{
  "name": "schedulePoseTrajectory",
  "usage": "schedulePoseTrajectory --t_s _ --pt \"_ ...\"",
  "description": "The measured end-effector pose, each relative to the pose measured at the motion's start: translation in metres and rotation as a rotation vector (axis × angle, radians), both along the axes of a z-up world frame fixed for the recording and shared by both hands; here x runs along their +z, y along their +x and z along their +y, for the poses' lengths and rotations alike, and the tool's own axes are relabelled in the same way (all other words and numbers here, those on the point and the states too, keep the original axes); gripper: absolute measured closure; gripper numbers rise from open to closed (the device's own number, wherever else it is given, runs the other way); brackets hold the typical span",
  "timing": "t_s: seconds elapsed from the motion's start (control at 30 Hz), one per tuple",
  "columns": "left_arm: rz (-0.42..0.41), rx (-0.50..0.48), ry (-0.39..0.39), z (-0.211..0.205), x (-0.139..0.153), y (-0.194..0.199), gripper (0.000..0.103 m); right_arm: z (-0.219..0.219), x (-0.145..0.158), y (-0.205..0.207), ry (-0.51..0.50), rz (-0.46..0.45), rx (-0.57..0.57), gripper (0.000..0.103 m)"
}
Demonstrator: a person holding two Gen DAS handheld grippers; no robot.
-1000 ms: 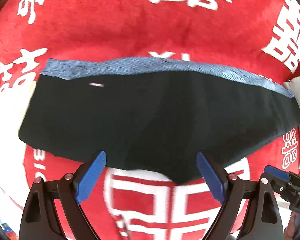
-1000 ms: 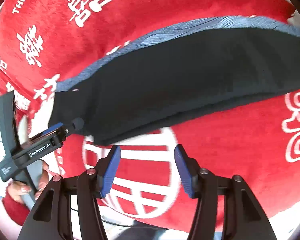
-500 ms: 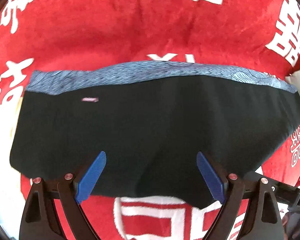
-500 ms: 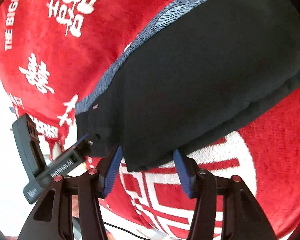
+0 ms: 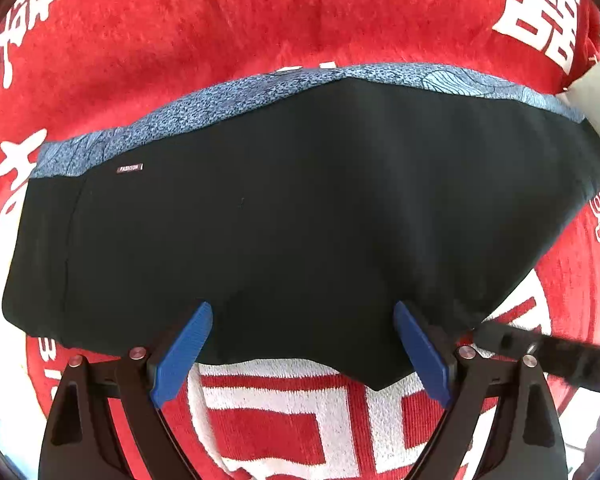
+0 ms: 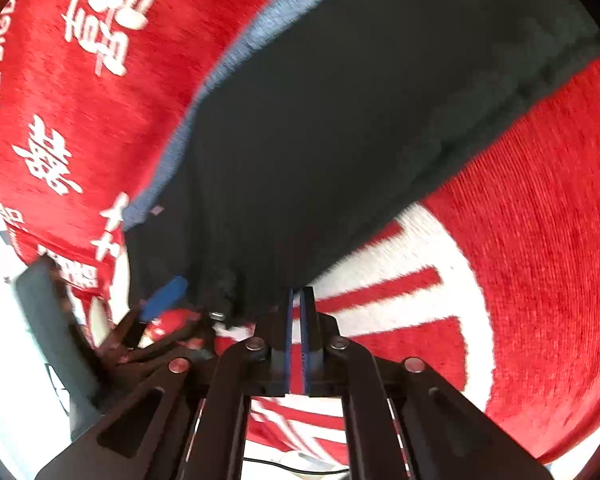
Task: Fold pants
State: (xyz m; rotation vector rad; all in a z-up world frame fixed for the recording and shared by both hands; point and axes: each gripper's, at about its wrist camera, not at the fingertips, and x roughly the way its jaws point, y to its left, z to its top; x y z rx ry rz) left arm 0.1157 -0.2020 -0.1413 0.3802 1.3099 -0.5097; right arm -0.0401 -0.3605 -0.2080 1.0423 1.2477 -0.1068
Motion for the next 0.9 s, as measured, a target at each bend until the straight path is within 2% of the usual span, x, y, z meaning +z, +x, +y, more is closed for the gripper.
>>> schedulePoseTrajectory --t_s 0.07,0.13,0.27,0.33,0.4,0.47,0.53,0.6,0.73,0.83,0.9 --pt "0.024 0.015 -0.002 0.001 0.005 0.006 0.011 0.0 -0.001 -0.006 0.006 0.011 0.021 0.1" --pt "0.016 0.022 -0.014 0.002 0.016 0.012 0.011 -0.002 0.011 -0.011 -0.044 0.022 0.066 0.099" --pt "-0.023 0.04 -0.057 -0.005 0.037 0.025 0.011 -0.02 0.053 -0.011 -0.263 -0.02 0.145 0.085" --pt "-0.029 0.043 -0.058 -0.018 0.035 0.032 0.011 -0.039 0.069 0.0 -0.369 -0.033 0.144 0.083" --pt "-0.03 0.033 -0.043 -0.031 0.027 0.033 0.011 -0.057 0.069 0.011 -0.415 -0.018 0.124 0.082" --pt "-0.024 0.013 -0.004 -0.041 0.01 0.028 0.011 -0.072 0.057 0.016 -0.436 0.003 0.13 0.082" --pt "0.009 0.015 0.023 -0.04 -0.005 0.022 0.009 -0.079 0.033 0.012 -0.427 0.081 0.156 0.082" --pt "0.0 0.043 -0.006 -0.032 -0.004 0.015 0.009 -0.086 0.03 -0.004 -0.375 0.021 0.117 0.082" --pt "0.016 0.041 0.035 -0.034 0.001 0.018 0.01 -0.087 0.024 -0.021 -0.345 0.09 0.151 0.081" --pt "-0.039 0.053 0.025 -0.034 0.021 0.027 0.01 -0.089 0.042 -0.021 -0.37 0.057 0.196 0.081" --pt "-0.06 0.082 0.008 -0.032 0.03 0.043 0.01 -0.089 0.063 -0.012 -0.398 -0.012 0.228 0.073"
